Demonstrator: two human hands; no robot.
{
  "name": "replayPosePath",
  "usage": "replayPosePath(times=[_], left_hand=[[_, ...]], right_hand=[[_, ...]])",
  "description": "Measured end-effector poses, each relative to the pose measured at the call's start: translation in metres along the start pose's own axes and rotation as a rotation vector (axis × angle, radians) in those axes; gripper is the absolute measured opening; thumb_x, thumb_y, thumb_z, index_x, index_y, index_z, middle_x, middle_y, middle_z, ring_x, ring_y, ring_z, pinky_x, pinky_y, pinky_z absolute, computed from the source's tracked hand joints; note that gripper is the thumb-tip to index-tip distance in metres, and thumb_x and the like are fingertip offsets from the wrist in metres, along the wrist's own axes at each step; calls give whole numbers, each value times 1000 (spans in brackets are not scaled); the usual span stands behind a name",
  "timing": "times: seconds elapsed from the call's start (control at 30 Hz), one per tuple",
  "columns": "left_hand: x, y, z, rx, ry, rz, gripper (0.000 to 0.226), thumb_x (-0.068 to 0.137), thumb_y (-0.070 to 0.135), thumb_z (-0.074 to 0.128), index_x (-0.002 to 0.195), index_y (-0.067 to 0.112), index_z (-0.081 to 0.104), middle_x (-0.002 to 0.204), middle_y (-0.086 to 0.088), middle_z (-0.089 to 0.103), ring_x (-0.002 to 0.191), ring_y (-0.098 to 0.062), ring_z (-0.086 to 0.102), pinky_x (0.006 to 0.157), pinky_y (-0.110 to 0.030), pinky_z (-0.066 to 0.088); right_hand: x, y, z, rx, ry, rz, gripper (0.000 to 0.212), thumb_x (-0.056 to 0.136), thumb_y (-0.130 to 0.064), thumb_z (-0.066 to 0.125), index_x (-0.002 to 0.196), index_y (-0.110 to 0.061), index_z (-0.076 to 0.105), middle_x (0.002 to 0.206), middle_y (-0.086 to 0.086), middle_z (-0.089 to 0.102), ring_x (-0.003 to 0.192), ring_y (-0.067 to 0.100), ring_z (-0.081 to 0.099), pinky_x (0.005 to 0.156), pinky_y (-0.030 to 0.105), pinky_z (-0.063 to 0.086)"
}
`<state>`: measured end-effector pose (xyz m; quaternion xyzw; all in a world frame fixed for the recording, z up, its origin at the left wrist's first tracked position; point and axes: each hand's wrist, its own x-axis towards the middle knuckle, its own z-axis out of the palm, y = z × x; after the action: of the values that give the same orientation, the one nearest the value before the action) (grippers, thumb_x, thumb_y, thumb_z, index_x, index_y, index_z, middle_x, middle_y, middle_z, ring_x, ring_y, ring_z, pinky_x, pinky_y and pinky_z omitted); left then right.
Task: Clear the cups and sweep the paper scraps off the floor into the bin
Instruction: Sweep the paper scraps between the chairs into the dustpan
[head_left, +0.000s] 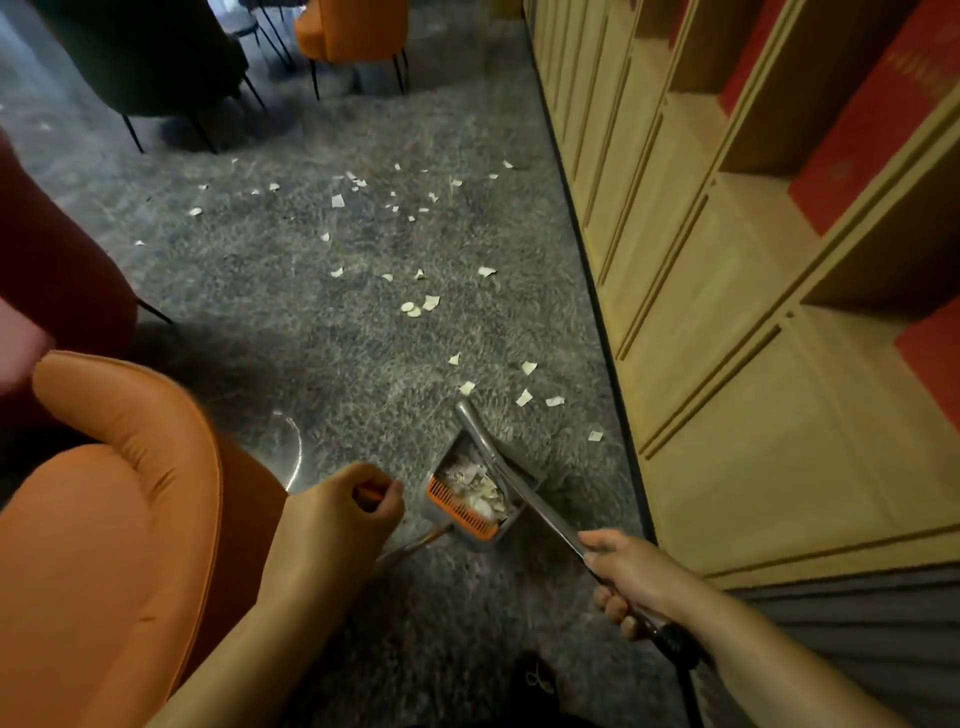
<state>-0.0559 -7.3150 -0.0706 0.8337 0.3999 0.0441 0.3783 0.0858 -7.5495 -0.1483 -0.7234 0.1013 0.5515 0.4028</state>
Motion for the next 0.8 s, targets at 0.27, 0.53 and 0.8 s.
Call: replayPosePath(times=[0.27, 0.53, 0.8], left_hand=[[88, 15, -18, -84, 144, -29, 12, 87, 27, 71, 76, 31, 68, 67, 9, 67, 62, -4, 63, 62, -25, 53], [218, 17, -60, -54, 228, -80, 15, 85, 28, 74, 72, 29, 67, 63, 10, 64, 62, -6, 60, 63, -32, 52], [361, 26, -125, -60, 244, -113, 10, 85, 30, 73, 77, 27, 69, 65, 9, 63, 61, -7, 59, 61, -33, 53]], right_hand=[[50, -115, -4, -108, -40, -77, 38, 103, -17, 36, 140, -26, 35, 62, 7, 40, 37, 9, 35, 37, 16, 29], [125, -248, 28, -157, -67, -91, 32, 103, -17, 37, 133, -28, 40, 60, 8, 42, 33, 8, 34, 36, 14, 30], [184, -397, 64, -219, -91, -97, 36, 103, -17, 37, 137, -26, 38, 61, 9, 42, 35, 8, 35, 36, 14, 29]])
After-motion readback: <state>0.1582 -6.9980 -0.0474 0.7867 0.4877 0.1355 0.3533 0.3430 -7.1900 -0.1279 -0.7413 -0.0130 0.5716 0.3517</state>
